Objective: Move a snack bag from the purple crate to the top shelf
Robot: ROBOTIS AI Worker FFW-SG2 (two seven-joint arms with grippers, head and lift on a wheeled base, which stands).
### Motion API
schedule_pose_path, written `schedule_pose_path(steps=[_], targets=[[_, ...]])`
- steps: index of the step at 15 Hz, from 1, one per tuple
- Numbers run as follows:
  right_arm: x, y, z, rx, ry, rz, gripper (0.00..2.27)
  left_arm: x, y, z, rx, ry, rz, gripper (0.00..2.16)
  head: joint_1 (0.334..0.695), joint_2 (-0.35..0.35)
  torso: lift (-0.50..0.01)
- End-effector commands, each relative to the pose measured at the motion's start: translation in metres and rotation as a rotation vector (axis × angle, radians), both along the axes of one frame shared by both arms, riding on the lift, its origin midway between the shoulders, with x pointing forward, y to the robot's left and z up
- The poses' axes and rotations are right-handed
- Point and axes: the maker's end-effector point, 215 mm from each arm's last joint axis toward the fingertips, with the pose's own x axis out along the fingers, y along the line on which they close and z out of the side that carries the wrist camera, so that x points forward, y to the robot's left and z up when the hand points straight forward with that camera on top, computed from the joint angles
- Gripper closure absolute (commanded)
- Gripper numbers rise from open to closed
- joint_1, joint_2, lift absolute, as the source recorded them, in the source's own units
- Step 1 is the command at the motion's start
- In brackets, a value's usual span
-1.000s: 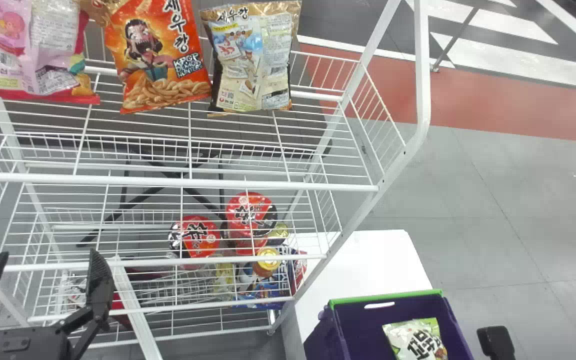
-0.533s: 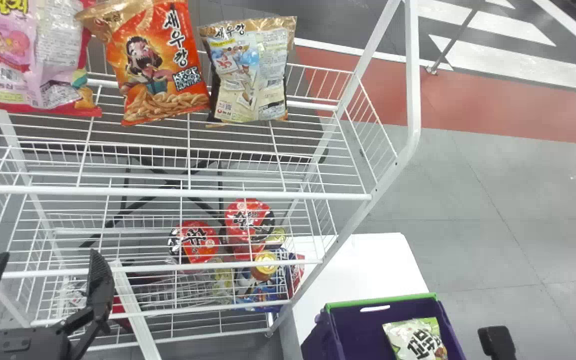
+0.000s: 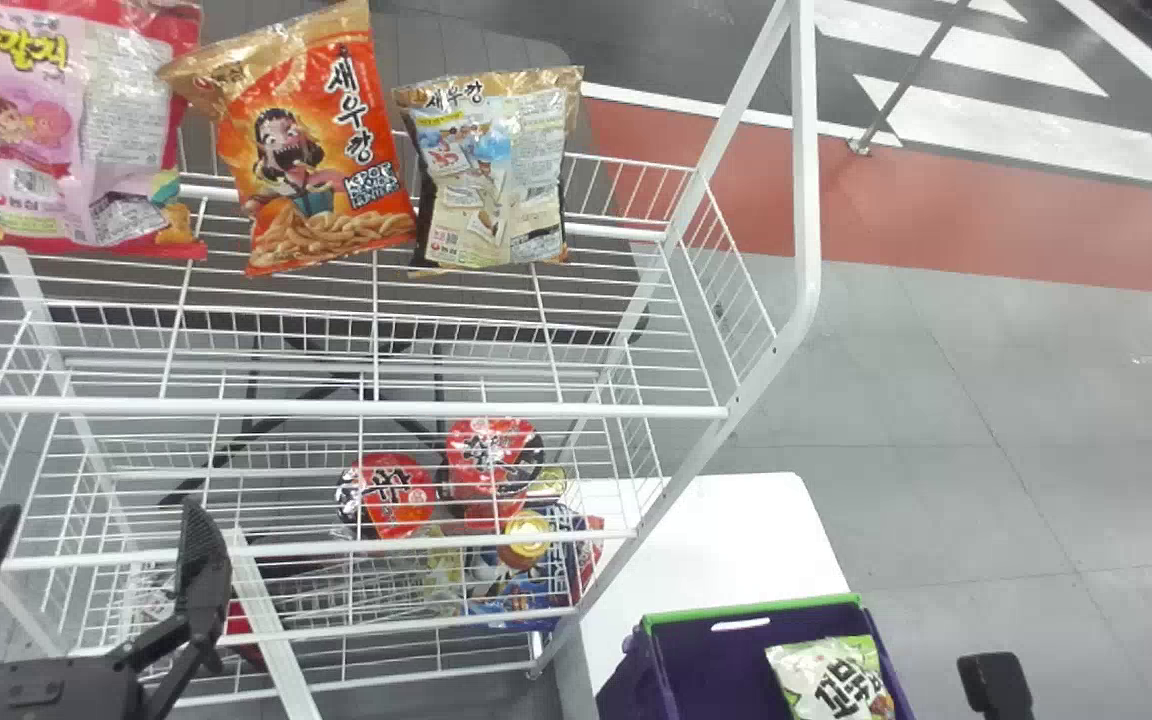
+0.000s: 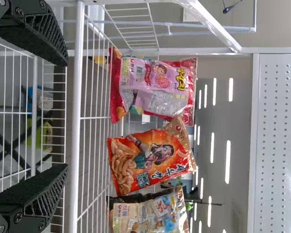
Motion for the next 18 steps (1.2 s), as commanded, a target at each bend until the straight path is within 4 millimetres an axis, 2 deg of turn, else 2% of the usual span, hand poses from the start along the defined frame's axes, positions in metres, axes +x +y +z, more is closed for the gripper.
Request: schedule_pose_path(steps=[1,12,15,18], targets=[[-0.0008,0.0009,-0.0005,0.003,0.002,-0.002,1.71,0.0000,0.0001,0.0001,0.000,0.000,0.000,0.06,0.695,-0.350,-0.034],[-0.0013,0.0024,-0.0009,0.009,0.004,-0.001,1.72,0.0002,-0.0005,0.0010,-0.002,-0.002,-0.001,0.06,0.695,-0.350,0.008],[-0.0047,0.0018,-0.0014,0.011,0.015,-0.011,1.72,0.0008,-0.0009,0.0007,-0.001,-0.001,-0.002,0.06,0.695,-0.350,0.010],[0.0012,0.0047,0.0044,0.034,-0.005,-0.029,1.72,0.0011,-0.0008,-0.0013,0.002,0.005,-0.002,0.06,0.695,-0.350,0.002]])
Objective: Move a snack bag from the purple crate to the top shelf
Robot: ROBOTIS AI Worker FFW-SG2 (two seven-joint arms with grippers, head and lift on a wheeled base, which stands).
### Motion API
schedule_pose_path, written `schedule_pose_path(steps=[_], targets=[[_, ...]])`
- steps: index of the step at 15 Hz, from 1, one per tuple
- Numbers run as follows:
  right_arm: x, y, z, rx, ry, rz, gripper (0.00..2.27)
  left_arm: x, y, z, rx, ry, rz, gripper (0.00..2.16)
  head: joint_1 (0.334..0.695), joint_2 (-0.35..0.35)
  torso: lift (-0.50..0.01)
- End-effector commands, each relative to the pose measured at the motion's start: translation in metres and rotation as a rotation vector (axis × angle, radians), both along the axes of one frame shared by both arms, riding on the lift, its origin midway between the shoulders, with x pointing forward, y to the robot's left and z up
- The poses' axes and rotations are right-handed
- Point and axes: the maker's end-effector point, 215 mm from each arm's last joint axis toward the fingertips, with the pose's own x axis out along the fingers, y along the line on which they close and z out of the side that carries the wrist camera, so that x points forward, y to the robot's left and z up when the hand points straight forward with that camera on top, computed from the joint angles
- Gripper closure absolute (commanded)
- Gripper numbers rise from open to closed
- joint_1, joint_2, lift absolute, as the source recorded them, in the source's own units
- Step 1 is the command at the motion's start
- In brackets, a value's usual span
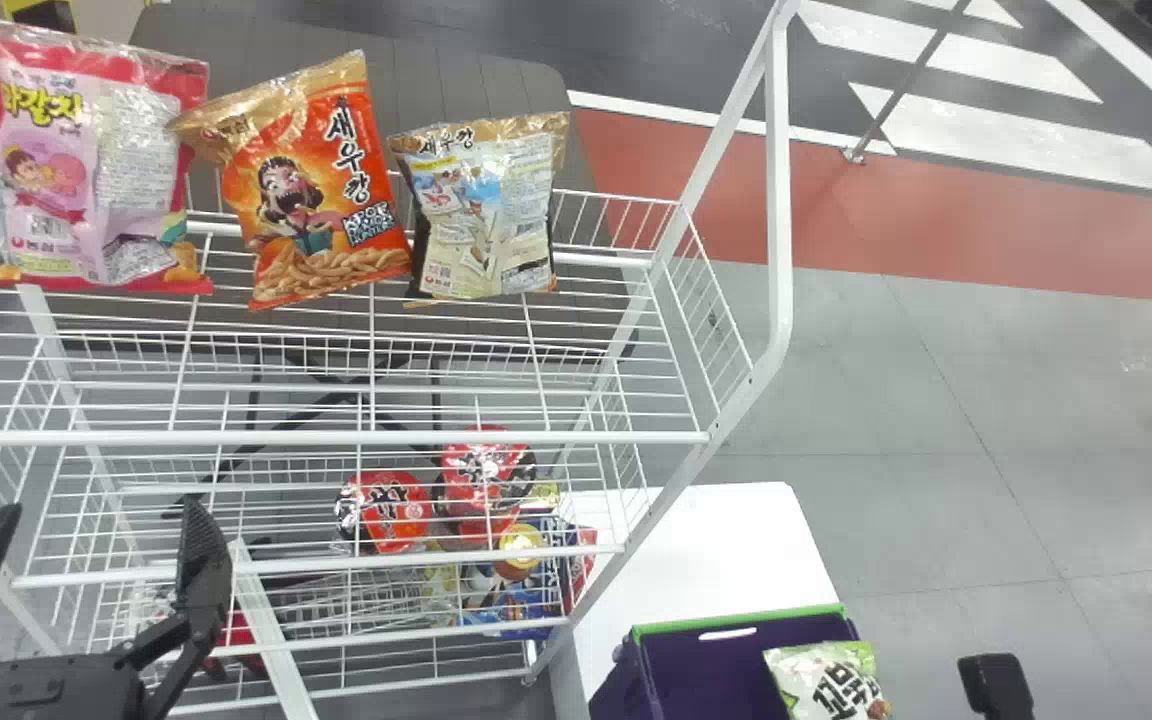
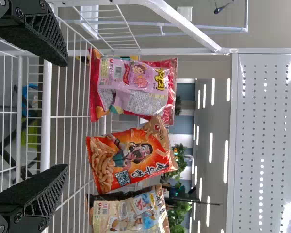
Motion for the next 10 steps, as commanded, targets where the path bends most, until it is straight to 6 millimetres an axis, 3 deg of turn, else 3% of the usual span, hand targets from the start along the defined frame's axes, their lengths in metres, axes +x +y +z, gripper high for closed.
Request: schedule_pose_path(steps=[1,6,10], targets=[[0.006,0.003,0.007,0.029,-0.034,-0.024,1.72,0.000,0.000,-0.001,0.002,0.003,0.000,0.06,0.695,-0.350,0.002],[0.037,0.017,0.056,0.169,-0.233,-0.099,1.72,0.001,0.001,-0.003,0.007,0.008,0.002,0.06,0.695,-0.350,0.002],[0.046,0.020,0.087,0.201,-0.341,-0.123,1.72,0.003,-0.001,-0.009,0.015,0.026,-0.002,0.06,0.695,-0.350,0.002]])
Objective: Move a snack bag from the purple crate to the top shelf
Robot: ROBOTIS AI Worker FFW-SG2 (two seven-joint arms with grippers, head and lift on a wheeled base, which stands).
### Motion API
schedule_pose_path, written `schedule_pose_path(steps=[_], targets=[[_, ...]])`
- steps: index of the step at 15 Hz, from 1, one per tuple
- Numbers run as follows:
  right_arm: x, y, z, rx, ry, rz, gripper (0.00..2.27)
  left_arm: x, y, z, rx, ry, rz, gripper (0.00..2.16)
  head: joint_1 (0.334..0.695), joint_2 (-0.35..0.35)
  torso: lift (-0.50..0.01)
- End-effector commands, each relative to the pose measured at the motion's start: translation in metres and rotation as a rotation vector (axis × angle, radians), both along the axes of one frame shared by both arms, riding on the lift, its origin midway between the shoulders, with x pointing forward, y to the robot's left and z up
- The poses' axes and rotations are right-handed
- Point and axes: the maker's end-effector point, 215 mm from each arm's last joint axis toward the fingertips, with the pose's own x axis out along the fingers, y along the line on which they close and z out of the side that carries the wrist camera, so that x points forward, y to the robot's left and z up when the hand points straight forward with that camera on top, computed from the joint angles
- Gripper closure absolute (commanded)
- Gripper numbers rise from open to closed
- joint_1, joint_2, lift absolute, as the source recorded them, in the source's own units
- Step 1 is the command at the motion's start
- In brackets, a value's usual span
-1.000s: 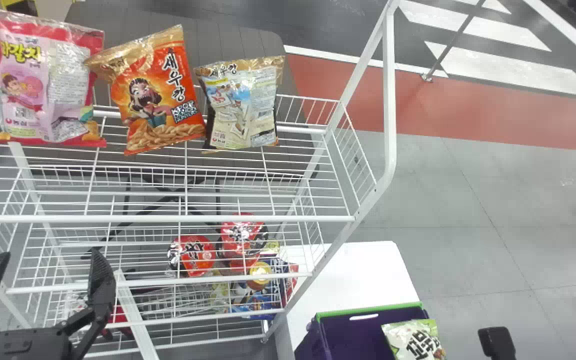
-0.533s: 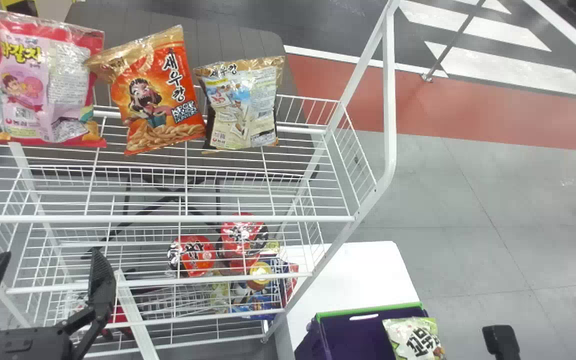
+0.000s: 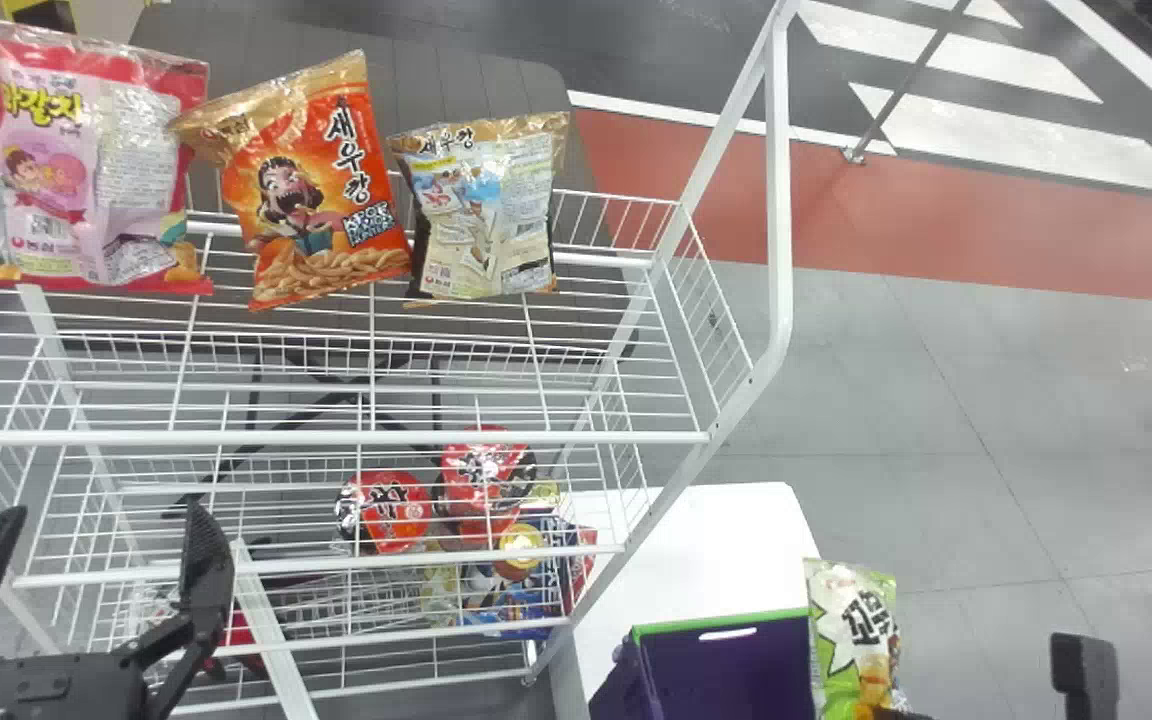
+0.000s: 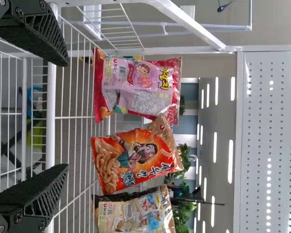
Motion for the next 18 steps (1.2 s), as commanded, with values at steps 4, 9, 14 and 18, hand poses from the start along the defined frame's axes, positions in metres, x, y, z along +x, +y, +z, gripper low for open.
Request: schedule_pose_path(steps=[4,9,14,18], targets=[[0.012,0.013,0.046,0.041,-0.130,-0.025,1.72,0.001,-0.003,-0.006,0.006,0.020,-0.005,0.06,0.695,-0.350,0.002],[0.035,0.032,0.134,0.055,-0.340,-0.049,1.72,0.001,-0.001,-0.006,0.009,0.019,0.001,0.07,0.695,-0.350,0.002],[0.055,0.047,0.226,0.037,-0.500,-0.027,1.72,-0.002,0.000,-0.003,0.005,0.013,0.005,0.07,0.695,-0.350,0.002],[0.073,0.062,0.299,-0.033,-0.627,0.055,1.72,-0.002,0.001,-0.004,0.006,0.013,0.008,0.07,0.695,-0.350,0.002]])
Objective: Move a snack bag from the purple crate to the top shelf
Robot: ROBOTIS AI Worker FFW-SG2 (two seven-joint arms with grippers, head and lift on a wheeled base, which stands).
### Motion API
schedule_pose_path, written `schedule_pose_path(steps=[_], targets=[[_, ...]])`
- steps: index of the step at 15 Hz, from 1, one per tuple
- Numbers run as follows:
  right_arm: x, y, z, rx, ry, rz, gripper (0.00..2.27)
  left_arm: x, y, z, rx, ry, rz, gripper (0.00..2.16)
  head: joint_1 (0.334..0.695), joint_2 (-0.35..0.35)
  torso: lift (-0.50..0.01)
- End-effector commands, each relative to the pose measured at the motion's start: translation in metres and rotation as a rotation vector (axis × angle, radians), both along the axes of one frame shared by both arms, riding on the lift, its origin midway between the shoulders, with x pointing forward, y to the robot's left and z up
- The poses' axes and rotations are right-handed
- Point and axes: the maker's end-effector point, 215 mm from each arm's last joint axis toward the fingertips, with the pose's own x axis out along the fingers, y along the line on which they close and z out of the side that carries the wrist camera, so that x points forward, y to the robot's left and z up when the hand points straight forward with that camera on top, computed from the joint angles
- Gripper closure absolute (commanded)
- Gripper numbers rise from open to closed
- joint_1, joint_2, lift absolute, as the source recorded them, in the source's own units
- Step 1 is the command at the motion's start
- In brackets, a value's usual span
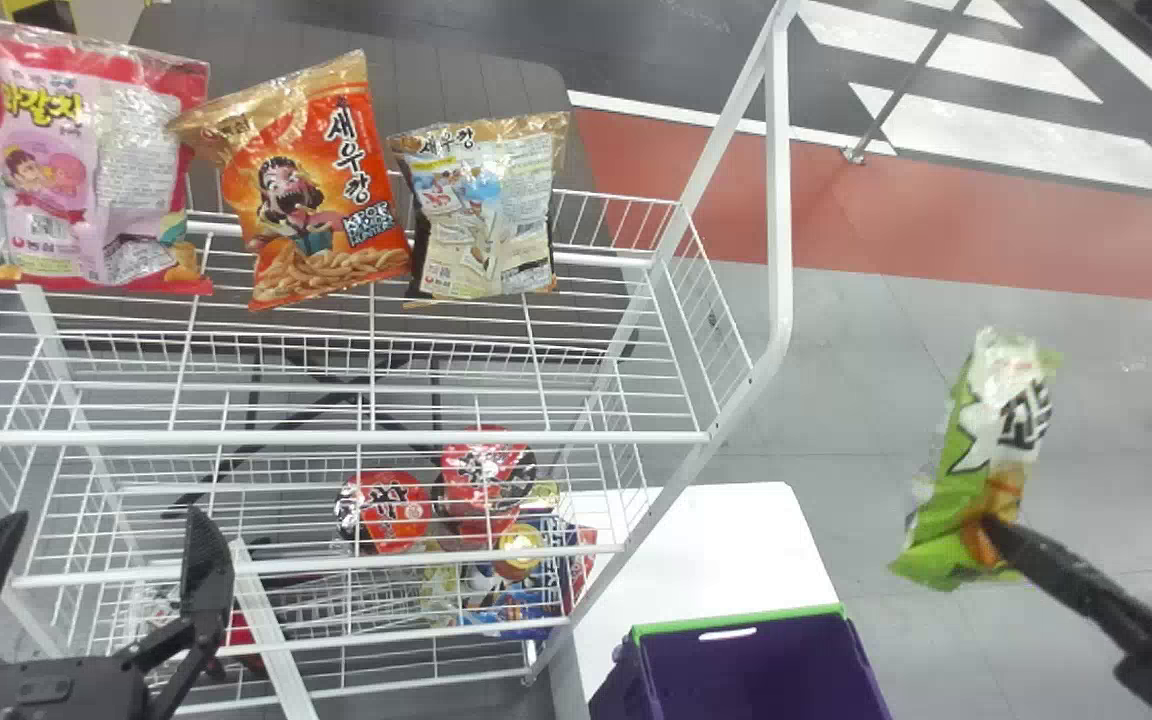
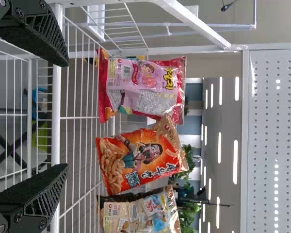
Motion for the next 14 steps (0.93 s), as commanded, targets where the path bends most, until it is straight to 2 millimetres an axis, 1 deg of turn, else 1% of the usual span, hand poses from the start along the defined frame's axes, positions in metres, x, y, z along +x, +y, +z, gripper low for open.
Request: schedule_pose_path(steps=[1,2,3,5,7,9,12,14], targets=[[0.010,0.016,0.043,-0.038,-0.087,0.044,1.72,0.000,0.000,-0.001,0.001,0.002,0.000,0.07,0.695,-0.350,0.002],[0.014,0.025,0.063,-0.055,-0.126,0.070,1.72,0.000,0.000,-0.002,0.004,0.004,0.000,0.07,0.695,-0.350,0.002],[0.018,0.035,0.078,-0.069,-0.154,0.093,1.72,0.000,0.000,-0.002,0.004,0.004,0.000,0.07,0.695,-0.350,0.002],[0.025,0.059,0.102,-0.064,-0.197,0.144,1.72,0.000,0.000,-0.002,0.004,0.004,0.000,0.07,0.695,-0.350,0.002],[0.029,0.086,0.116,-0.018,-0.225,0.202,1.72,0.000,0.000,-0.004,0.006,0.008,0.000,0.07,0.695,-0.350,0.002],[0.037,0.112,0.121,-0.002,-0.229,0.255,1.72,0.000,0.000,-0.004,0.009,0.007,-0.001,0.07,0.695,-0.350,0.002],[0.052,0.157,0.122,0.035,-0.242,0.353,1.72,-0.001,0.002,-0.004,0.013,0.007,0.005,0.07,0.695,-0.350,0.002],[0.064,0.183,0.114,0.051,-0.232,0.392,1.72,-0.001,0.002,-0.004,0.016,0.005,0.005,0.07,0.695,-0.350,0.002]])
